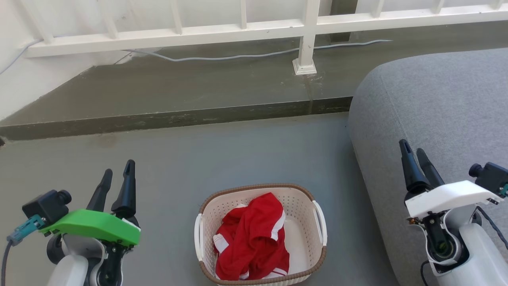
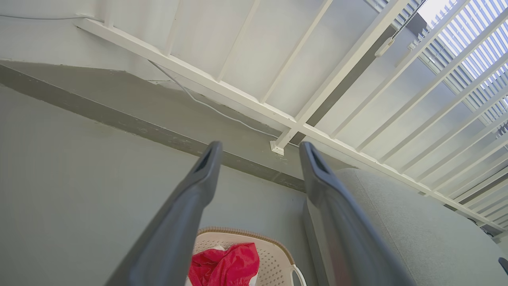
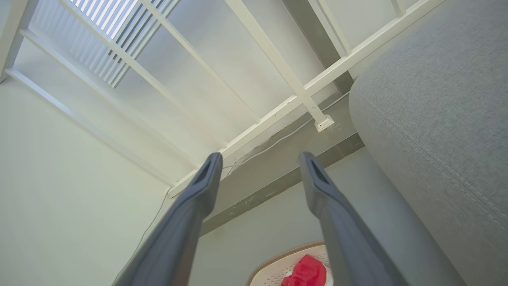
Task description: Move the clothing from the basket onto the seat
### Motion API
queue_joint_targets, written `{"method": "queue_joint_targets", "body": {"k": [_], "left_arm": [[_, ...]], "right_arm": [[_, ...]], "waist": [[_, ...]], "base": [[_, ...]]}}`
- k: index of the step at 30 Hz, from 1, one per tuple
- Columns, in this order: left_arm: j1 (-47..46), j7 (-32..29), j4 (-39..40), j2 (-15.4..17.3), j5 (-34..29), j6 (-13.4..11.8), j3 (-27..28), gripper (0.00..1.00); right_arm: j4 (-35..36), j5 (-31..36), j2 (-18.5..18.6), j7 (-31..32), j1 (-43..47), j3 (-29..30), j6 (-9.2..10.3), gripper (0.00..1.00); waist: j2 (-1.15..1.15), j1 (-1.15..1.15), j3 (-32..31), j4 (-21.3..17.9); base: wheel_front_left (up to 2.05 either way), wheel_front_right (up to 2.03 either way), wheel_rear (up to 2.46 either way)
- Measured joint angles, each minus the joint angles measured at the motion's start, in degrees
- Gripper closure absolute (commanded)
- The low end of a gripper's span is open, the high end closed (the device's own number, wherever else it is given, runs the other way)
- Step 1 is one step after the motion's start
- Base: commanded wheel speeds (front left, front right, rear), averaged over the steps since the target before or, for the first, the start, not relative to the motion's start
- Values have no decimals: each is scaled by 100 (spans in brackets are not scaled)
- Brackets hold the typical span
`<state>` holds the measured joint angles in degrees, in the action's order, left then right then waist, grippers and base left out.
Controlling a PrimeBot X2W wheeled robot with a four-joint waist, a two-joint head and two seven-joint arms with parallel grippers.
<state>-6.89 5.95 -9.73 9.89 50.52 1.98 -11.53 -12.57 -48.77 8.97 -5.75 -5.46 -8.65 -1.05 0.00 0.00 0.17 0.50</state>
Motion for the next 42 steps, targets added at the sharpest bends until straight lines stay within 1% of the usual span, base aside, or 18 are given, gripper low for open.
{"method": "queue_joint_targets", "body": {"k": [1,7,20,26,31,35,36,42], "left_arm": [[0,0,0,0,0,0,0,0],[-11,123,4,-2,-366,-78,-179,0],[-14,376,-46,5,-1263,-259,-517,0],[-19,445,-86,8,-1571,-350,-602,0],[-23,477,-126,9,-1775,-409,-719,0],[-25,495,-196,9,-2060,-459,-787,0],[-26,497,-211,12,-2094,-463,-816,0],[-53,577,-244,30,-2472,-543,-956,0]], "right_arm": [[0,0,0,0,0,0,0,0],[9,511,29,-135,-4,-175,118,0],[-59,1508,64,-387,-2,-487,320,0],[-143,1882,87,-494,-2,-598,377,0],[-212,2228,98,-583,-1,-682,467,0],[-281,2494,110,-648,-1,-735,480,0],[-298,2548,111,-690,-1,-756,523,0],[-363,2905,112,-802,-1,-840,578,0]], "waist": [[0,0,0,0],[0,0,0,6],[0,0,12,26],[0,0,20,31],[0,0,22,36],[0,0,19,36],[0,0,18,36],[0,0,14,37]], "base": [[0,0,0],[0,0,0],[0,0,0],[0,0,0],[0,0,0],[0,0,0],[0,0,0],[0,0,0]]}}
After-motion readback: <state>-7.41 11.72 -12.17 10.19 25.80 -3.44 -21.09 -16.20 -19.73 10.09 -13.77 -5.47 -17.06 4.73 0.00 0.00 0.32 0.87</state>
